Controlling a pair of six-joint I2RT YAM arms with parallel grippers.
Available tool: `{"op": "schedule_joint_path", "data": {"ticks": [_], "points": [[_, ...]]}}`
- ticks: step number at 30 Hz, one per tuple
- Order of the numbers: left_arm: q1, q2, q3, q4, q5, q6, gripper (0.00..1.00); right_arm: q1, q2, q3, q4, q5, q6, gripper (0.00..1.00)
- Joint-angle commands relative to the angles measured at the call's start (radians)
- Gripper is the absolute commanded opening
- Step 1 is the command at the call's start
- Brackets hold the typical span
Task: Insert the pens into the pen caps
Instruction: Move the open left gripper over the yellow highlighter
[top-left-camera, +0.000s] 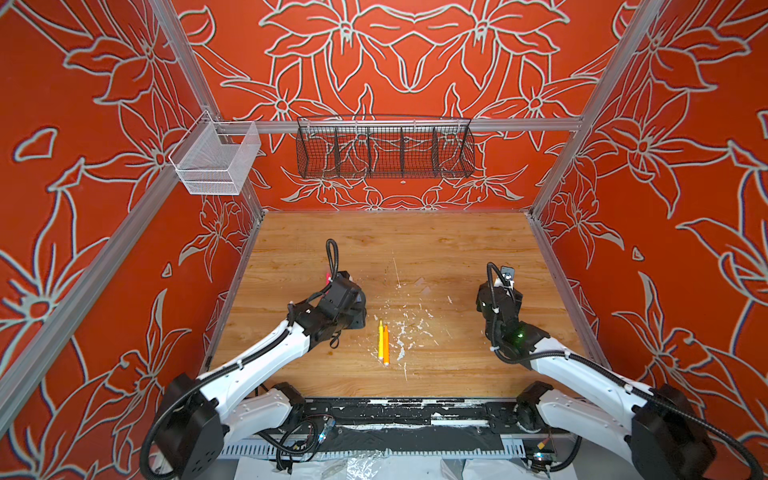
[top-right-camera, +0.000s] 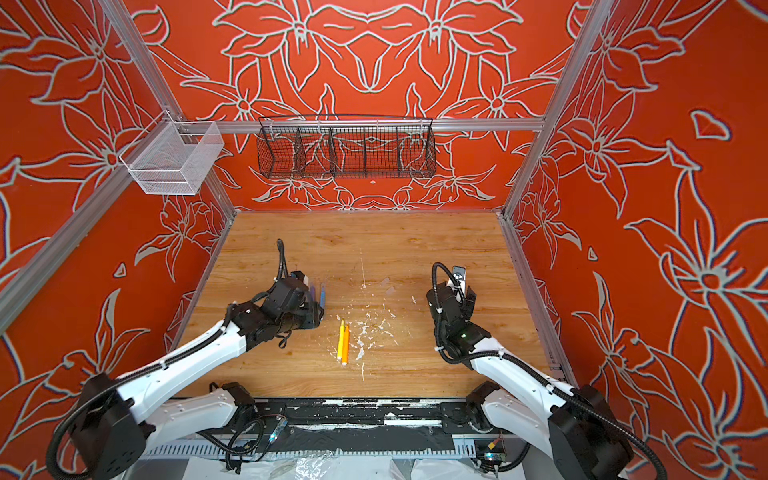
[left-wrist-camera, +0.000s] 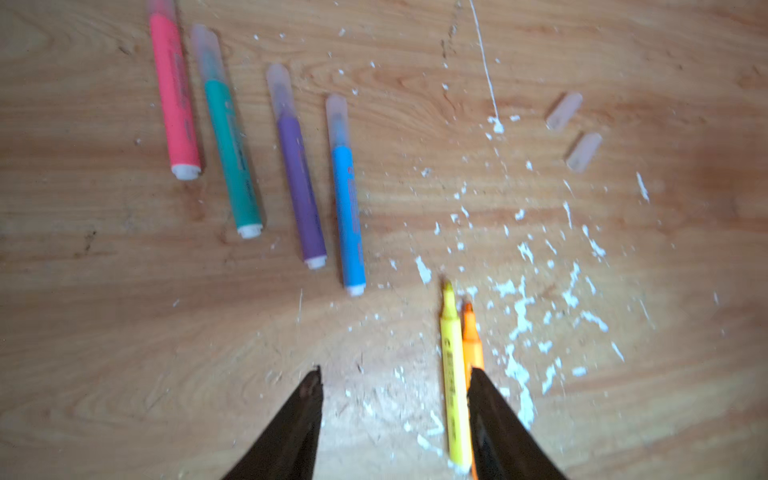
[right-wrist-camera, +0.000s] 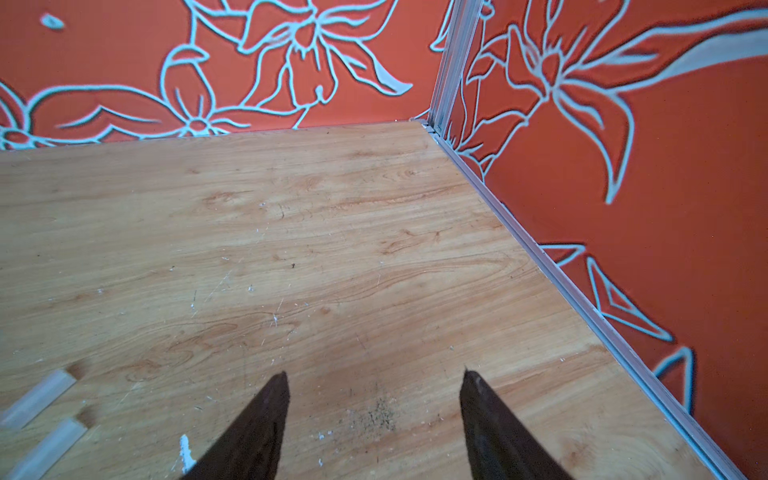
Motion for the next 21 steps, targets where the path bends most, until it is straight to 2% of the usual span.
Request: {"op": "schedule_joint_path", "data": {"ticks": [1,4,8,16,21], "points": [[-0.037,-0.16,-0.032,-0.107,0.054,-0.055,0.58,-0.005,-0.005,-0.006,0.024,0.015,-0.008,0.67],[-0.051,-0.257,-0.077,-0.132,0.072,-0.088,0.6,-0.004,-0.013,-0.012,0.025,0.021,-0.001,0.65],[-0.065,-0.277,-0.123,-0.135,0.109,-0.105,0.6,-0.005,-0.036,-0.034,0.045,0.023,0.001,0.65],[-0.181,-0.166,-0.181,-0.016,0.1,-0.165,0.57,-0.005,-0.088,-0.067,0.05,0.032,0.016,0.66],[-0.248,-0.062,-0.168,0.026,0.07,-0.175,0.56,-0.005,-0.1,-0.073,0.047,0.034,0.019,0.66]]}}
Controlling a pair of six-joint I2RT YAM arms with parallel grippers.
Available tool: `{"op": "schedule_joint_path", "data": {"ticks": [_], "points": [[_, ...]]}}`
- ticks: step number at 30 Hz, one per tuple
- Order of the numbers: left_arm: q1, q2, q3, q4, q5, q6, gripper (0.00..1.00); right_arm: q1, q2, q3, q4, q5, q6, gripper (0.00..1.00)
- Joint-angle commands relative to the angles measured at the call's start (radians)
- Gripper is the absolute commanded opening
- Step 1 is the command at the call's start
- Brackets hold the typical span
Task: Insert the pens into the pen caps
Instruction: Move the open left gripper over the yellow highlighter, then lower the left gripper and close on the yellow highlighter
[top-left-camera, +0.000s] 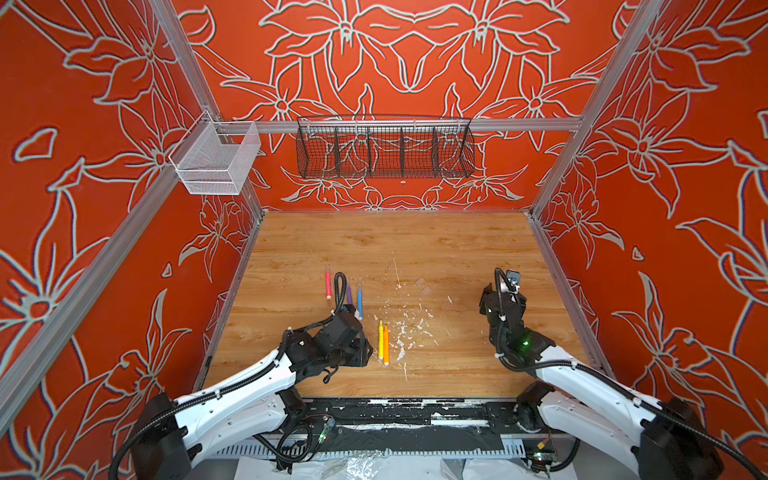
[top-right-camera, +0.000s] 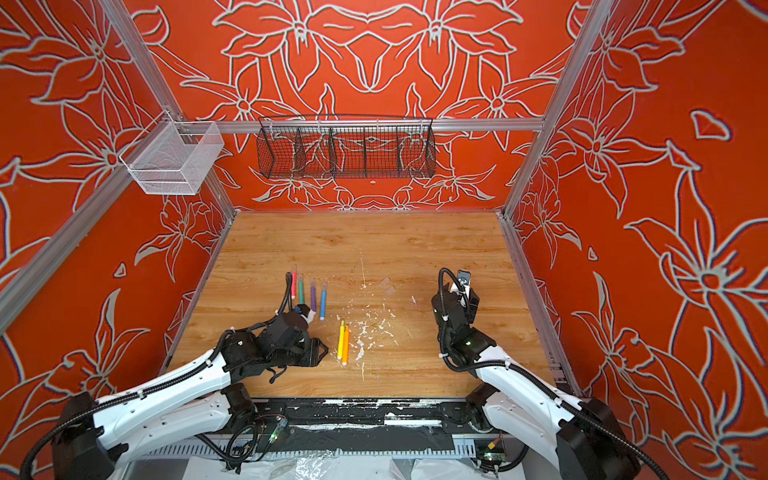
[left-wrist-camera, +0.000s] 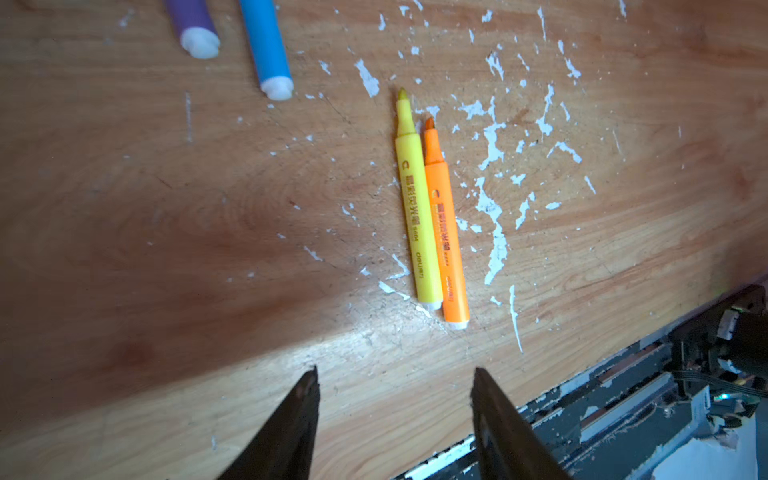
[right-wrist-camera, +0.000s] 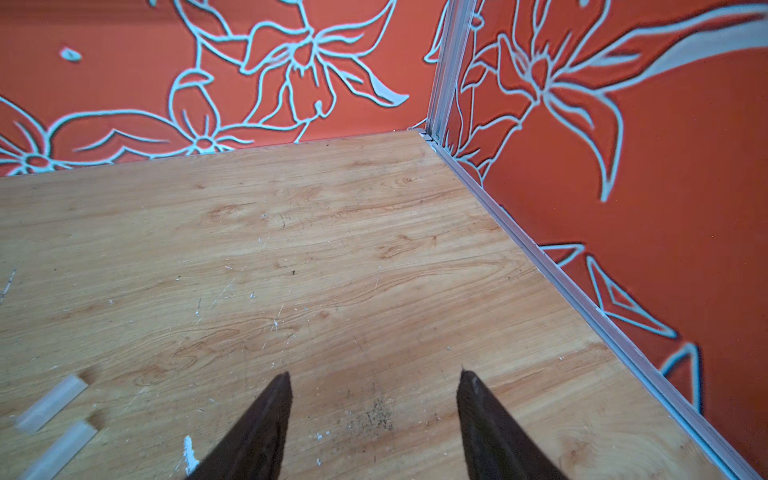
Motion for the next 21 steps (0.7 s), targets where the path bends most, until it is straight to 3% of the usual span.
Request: {"op": "schedule_joint_path", "data": {"ticks": [1,9,21], "points": [[-0.04,0.052,0.021,0.043,-0.034,-0.029,0.56,-0.005,-0.013,-0.013,0.017,0.032,0.019,0.66],[-0.066,0.161,0.041,0.078,-0.107,-0.026,0.52,-0.005,-0.028,-0.018,0.008,0.021,0.02,0.66],[-0.076,0.34,0.115,0.148,-0.126,0.013,0.43,-0.005,-0.048,-0.03,0.012,0.022,0.025,0.68]]}}
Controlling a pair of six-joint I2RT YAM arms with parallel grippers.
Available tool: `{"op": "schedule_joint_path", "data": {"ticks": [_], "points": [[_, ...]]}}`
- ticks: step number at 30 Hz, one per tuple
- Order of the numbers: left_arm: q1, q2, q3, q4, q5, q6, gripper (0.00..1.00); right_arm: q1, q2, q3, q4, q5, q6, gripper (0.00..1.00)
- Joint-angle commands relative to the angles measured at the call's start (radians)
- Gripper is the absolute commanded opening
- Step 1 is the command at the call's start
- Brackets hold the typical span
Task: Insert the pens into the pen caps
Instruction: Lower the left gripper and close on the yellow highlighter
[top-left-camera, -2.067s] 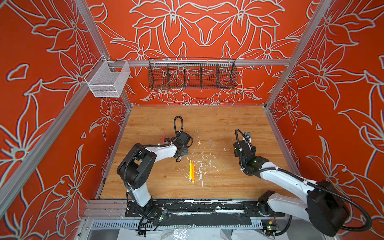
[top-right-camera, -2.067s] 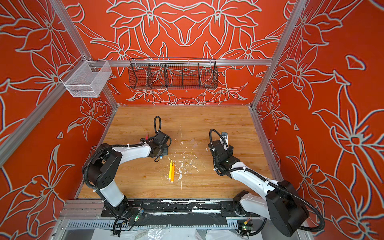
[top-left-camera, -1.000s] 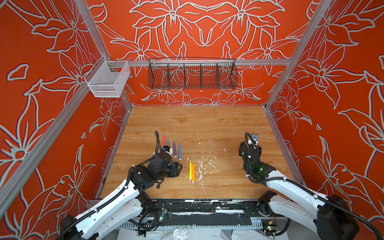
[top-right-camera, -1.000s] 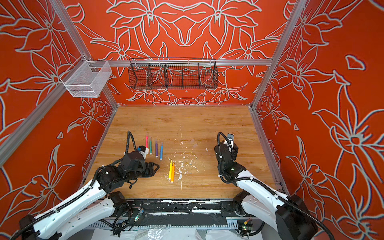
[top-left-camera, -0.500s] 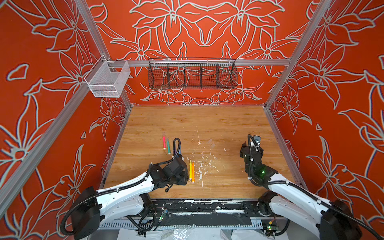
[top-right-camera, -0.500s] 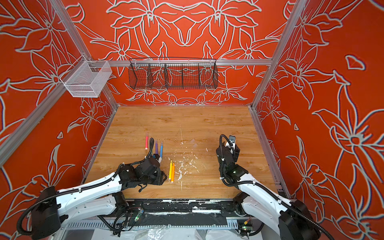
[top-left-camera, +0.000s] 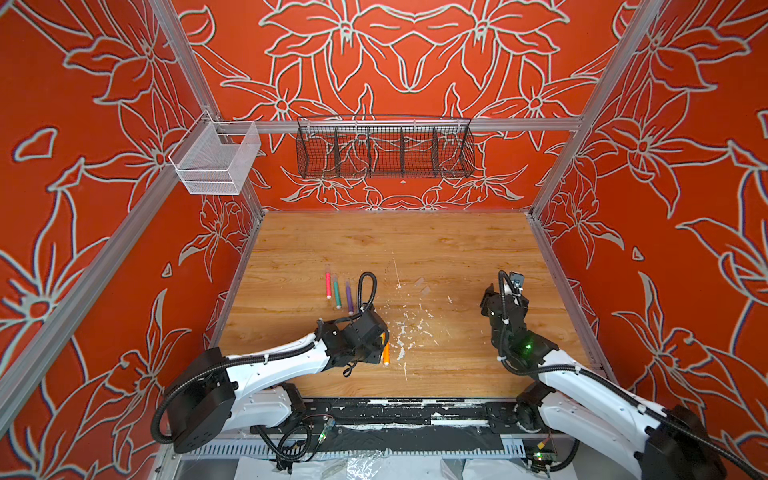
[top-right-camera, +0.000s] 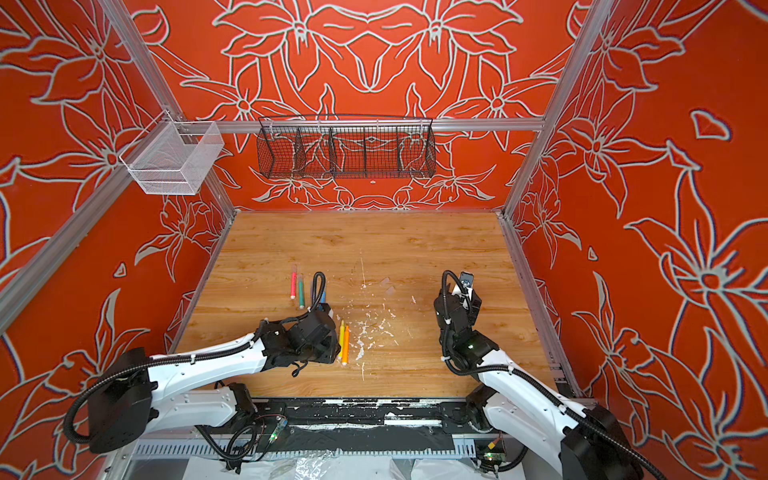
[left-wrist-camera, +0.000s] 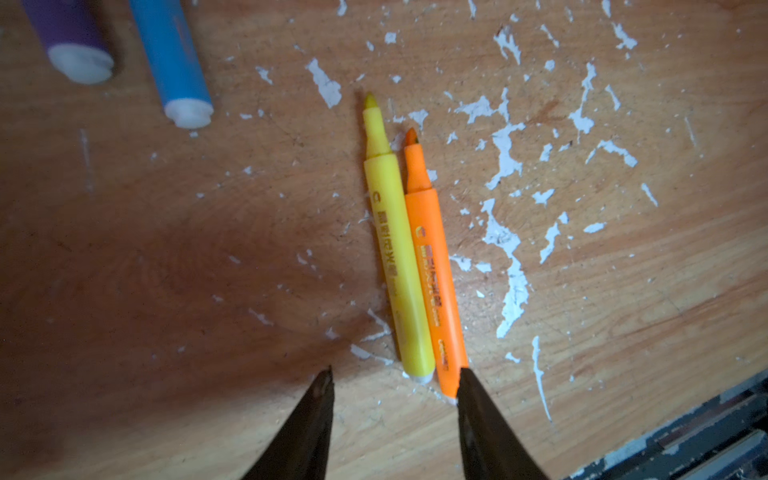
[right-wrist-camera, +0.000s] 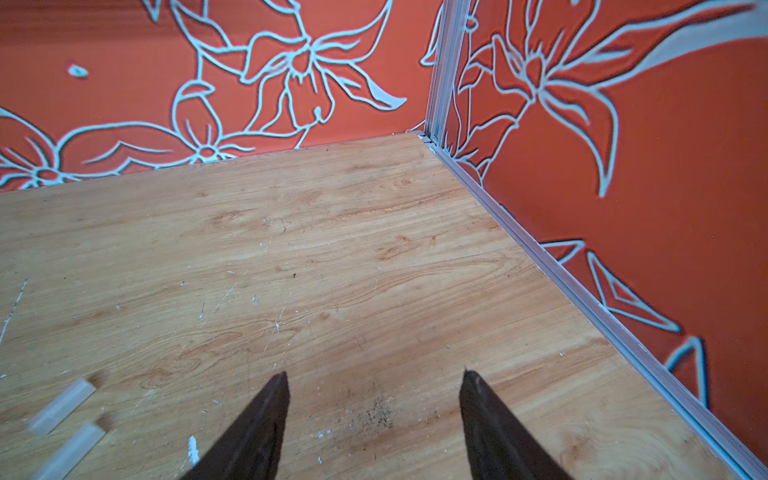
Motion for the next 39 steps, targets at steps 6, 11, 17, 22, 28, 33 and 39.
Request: {"op": "schedule_joint_path", "data": {"ticks": [6,11,17,22,28,33,39], "points": [[-0.011,0.123,0.058,-0.01,-0.075,0.006,0.33,-0.005,-0.002,-0.01,0.014,0.016,0.009,0.68],[-0.018,0.172,0.073,-0.008,-0.089,0.006,0.31,-0.004,0.002,-0.007,0.014,0.014,0.008,0.68],[-0.019,0.238,0.095,-0.005,-0.086,0.012,0.28,-0.005,0.004,-0.006,0.014,0.01,0.006,0.68],[-0.021,0.292,0.13,-0.049,-0.108,0.012,0.25,-0.005,0.008,-0.004,0.014,0.009,0.006,0.68],[-0.021,0.339,0.178,-0.113,-0.136,0.012,0.15,-0.005,0.009,-0.004,0.014,0.007,0.006,0.68],[-0.024,0.351,0.194,-0.134,-0.144,0.017,0.11,-0.004,0.009,-0.004,0.014,0.007,0.006,0.68],[-0.024,0.332,0.197,-0.14,-0.154,0.027,0.05,-0.005,0.008,-0.004,0.014,0.006,0.006,0.68]]}}
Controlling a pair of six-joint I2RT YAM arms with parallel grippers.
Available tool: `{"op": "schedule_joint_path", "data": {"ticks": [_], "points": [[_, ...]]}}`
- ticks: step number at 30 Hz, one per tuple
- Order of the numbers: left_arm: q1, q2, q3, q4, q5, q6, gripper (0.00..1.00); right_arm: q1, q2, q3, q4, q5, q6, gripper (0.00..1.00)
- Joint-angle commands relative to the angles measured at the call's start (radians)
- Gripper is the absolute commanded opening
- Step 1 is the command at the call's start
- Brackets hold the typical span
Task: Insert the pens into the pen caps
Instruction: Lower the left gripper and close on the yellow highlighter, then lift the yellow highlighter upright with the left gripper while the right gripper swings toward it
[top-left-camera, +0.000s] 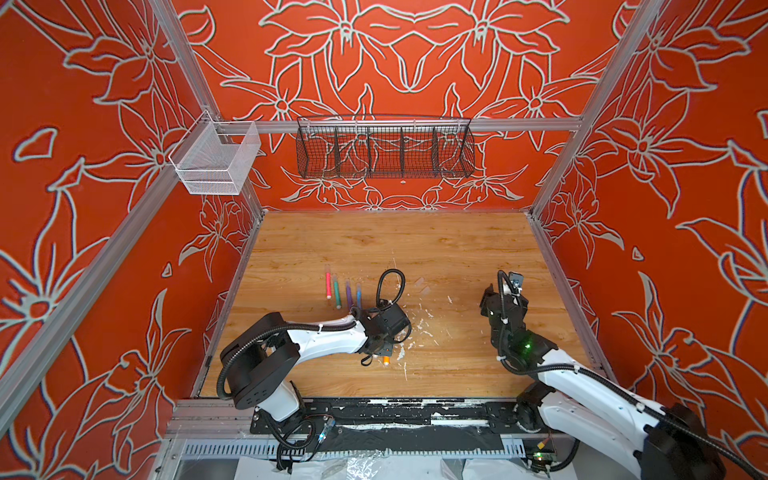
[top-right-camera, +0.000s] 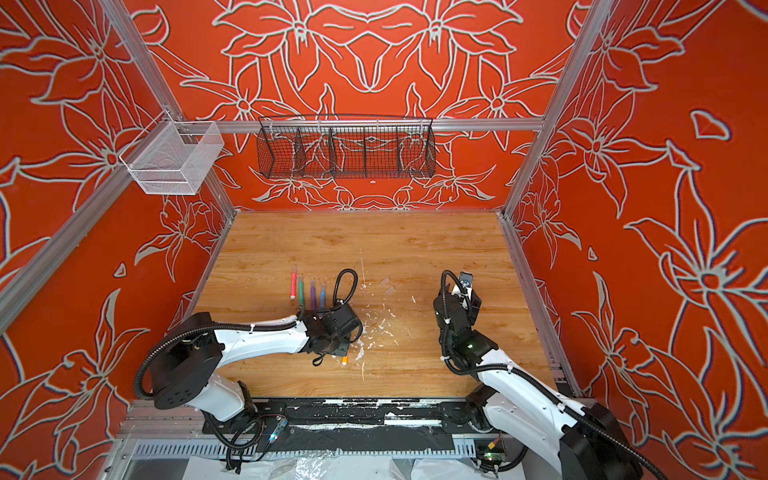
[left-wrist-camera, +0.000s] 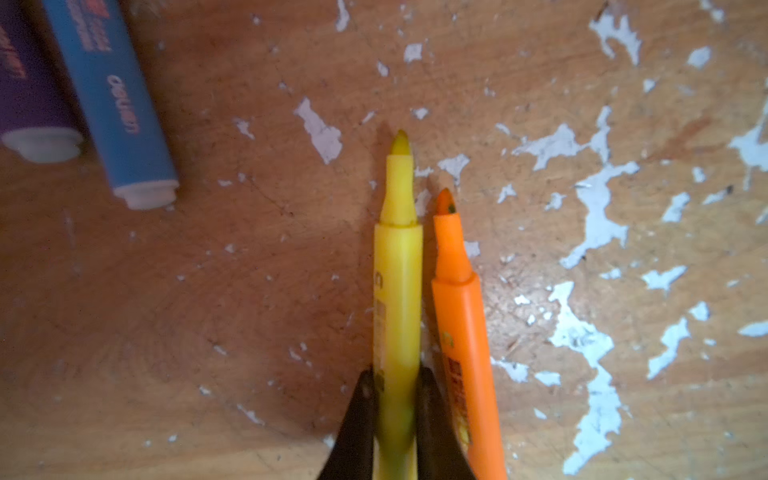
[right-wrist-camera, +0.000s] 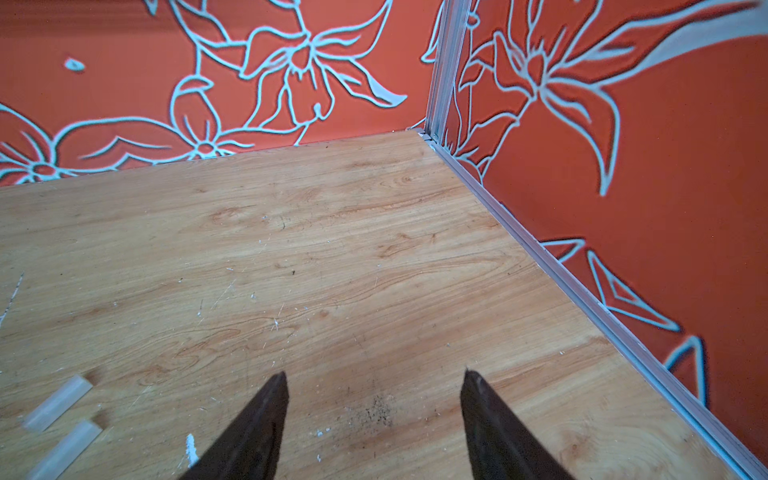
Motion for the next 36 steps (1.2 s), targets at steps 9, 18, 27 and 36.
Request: {"op": "schedule_joint_path", "data": {"ticks": [9,18,27,36], "points": [[-0.001,-0.236,0.084,-0.114,-0.139,0.083,0.04,-0.004,0.001,-0.002,0.014,0.001,0.003,0.68],[0.025,-0.341,0.273,-0.014,-0.226,0.291,0.01,-0.005,0.016,0.007,0.014,-0.002,0.0,0.68],[0.065,-0.382,0.323,0.03,-0.212,0.414,0.0,-0.004,0.042,0.023,0.011,-0.002,-0.002,0.68],[0.067,-0.527,0.271,0.05,-0.18,0.423,0.0,-0.005,-0.005,0.17,-0.09,-0.192,0.043,0.66]]}}
